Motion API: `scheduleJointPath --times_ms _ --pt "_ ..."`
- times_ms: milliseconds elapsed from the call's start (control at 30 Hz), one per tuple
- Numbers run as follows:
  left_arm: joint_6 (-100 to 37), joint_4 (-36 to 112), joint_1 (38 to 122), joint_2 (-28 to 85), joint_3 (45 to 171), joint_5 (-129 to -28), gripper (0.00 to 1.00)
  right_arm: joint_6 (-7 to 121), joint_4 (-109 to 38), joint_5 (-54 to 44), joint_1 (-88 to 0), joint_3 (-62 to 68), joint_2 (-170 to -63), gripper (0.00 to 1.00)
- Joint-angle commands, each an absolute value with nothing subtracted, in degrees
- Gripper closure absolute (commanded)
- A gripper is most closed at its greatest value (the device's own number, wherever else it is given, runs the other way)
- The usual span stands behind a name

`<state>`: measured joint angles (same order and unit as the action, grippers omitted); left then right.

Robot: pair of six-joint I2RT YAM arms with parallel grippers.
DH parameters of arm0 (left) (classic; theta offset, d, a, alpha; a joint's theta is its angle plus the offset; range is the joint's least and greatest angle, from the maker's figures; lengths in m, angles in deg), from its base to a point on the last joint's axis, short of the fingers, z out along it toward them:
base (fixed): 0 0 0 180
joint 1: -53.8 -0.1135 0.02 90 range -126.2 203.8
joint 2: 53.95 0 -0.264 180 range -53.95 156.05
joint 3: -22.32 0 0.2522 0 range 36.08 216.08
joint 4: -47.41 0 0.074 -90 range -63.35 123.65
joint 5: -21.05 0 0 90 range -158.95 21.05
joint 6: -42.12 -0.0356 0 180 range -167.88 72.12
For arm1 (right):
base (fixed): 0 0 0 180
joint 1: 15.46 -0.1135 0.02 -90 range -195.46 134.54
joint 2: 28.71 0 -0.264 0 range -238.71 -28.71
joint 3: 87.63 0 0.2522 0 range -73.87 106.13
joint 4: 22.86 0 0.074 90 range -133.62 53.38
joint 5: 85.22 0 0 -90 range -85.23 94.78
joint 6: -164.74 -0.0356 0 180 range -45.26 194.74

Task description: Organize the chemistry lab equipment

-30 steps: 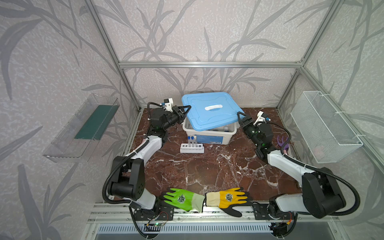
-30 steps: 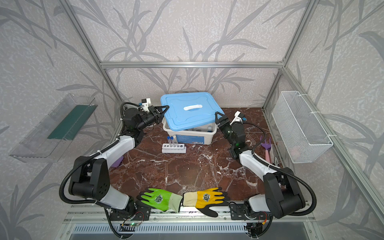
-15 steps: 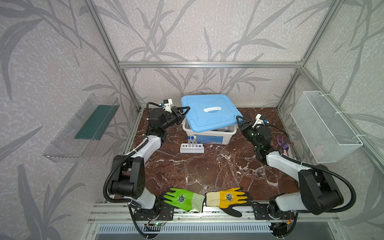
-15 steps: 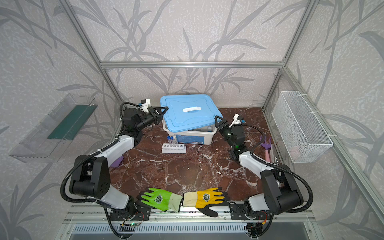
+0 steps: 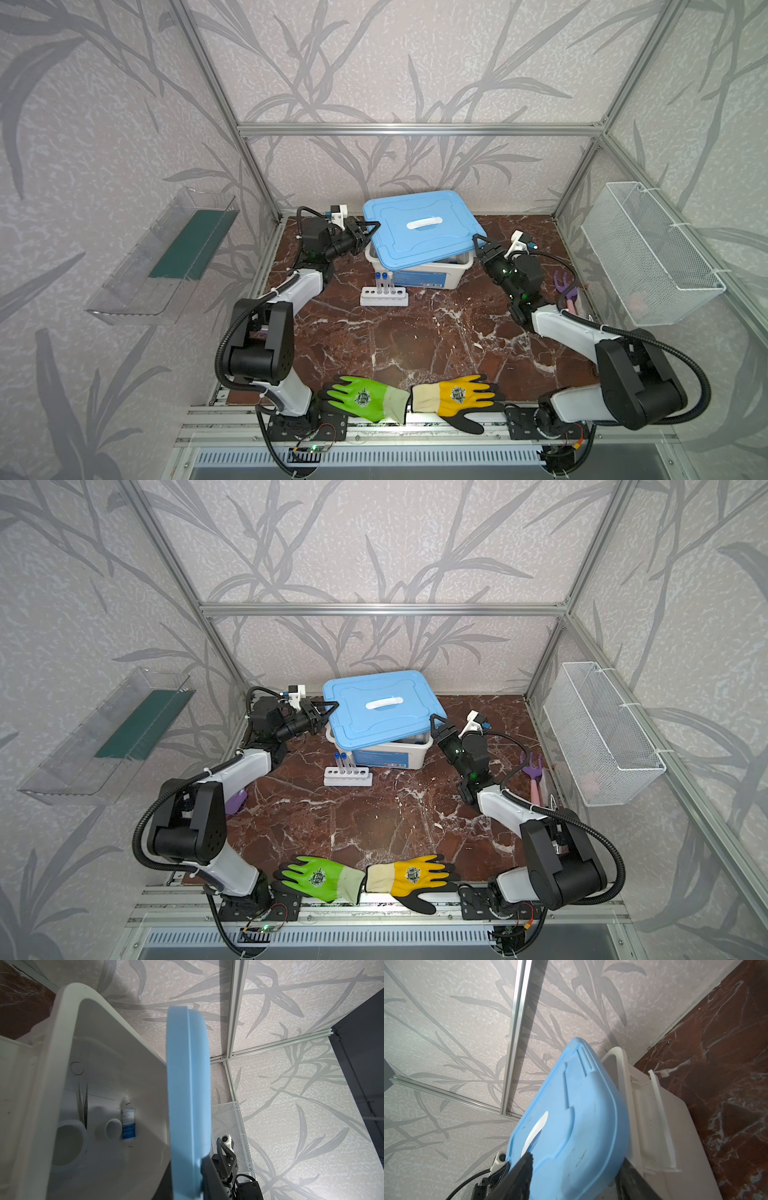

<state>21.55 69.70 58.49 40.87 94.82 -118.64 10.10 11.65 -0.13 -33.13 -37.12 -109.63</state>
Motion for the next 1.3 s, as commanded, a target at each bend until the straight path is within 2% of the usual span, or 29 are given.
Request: scheduleJointPath --times_ms 0,200,300,600,833,1167,1267 --pt "17.6 68.0 57.8 42.0 95.1 -120.2 0.79 11.4 15.7 0.9 -34.1 -37.1 -109.0 0.39" --pt "15.0 64.0 57.7 43.2 95.4 -119.7 0.77 11.1 16.5 1.1 -35.5 -36.6 -111.5 0.4" --pt "14.1 62.4 57.7 43.1 95.7 -120.0 0.7 10.7 17.5 0.9 -35.9 -36.4 -112.9 0.4" --pt "5.6 48.9 57.3 41.9 100.5 -119.2 0.63 10.2 18.5 0.4 -36.1 -35.7 -115.2 0.41" --pt "-2.3 36.5 56.6 41.2 105.0 -117.3 0.47 9.9 19.3 0.1 -36.1 -36.0 -116.1 0.42" --pt "-8.7 26.8 55.0 40.2 108.1 -114.6 0.32 14.3 14.6 0.8 -36.7 -37.1 -112.7 0.4" --pt "-9.6 25.6 54.8 40.4 109.0 -114.0 0.3 15.1 14.0 1.2 -36.9 -37.7 -111.7 0.36"
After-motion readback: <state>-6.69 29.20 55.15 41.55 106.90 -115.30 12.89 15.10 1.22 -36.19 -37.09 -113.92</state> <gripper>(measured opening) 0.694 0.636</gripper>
